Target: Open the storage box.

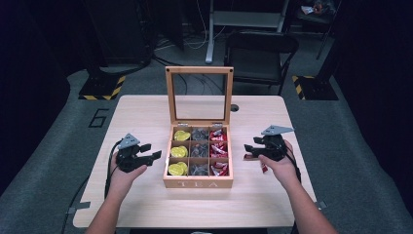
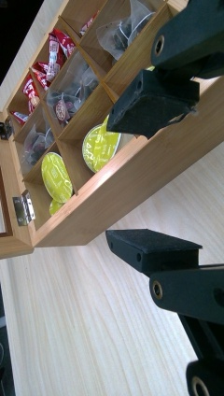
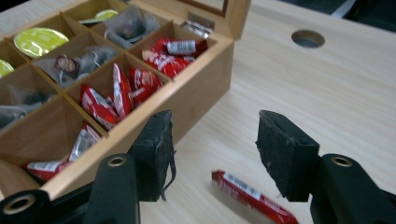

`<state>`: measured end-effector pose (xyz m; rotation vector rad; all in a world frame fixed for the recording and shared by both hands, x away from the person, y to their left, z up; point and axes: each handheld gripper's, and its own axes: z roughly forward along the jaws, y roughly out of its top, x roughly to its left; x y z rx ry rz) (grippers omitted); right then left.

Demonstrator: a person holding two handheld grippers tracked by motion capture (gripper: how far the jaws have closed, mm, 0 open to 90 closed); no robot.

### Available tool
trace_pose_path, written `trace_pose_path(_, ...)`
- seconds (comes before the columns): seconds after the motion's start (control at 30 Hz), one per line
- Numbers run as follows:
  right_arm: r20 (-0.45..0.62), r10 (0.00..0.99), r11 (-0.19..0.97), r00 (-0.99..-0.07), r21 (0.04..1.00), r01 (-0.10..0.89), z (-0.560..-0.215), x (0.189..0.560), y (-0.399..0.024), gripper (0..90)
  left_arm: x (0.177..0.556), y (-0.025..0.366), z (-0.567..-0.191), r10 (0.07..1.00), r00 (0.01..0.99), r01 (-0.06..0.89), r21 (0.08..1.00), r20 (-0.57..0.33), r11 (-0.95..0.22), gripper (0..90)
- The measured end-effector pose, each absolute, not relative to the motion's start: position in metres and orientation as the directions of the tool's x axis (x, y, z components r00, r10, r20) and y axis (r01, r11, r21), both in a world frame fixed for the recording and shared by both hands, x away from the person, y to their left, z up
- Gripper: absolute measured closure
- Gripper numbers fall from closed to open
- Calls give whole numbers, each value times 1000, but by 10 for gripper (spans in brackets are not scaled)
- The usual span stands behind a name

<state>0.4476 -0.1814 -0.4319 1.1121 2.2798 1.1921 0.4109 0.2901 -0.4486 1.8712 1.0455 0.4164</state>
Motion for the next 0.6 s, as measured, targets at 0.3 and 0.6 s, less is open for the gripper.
trace_pose_path(0.3,35,748,364,-662,813,455,-413,469,-166,446,411,292,-448,804,580,490,846,-135,-211,412)
trace_pose_path(0.6,58,743,350,-666,815,461,-404,491,-158,446,411,292,-448,803,579,494,843,-139,-211,412)
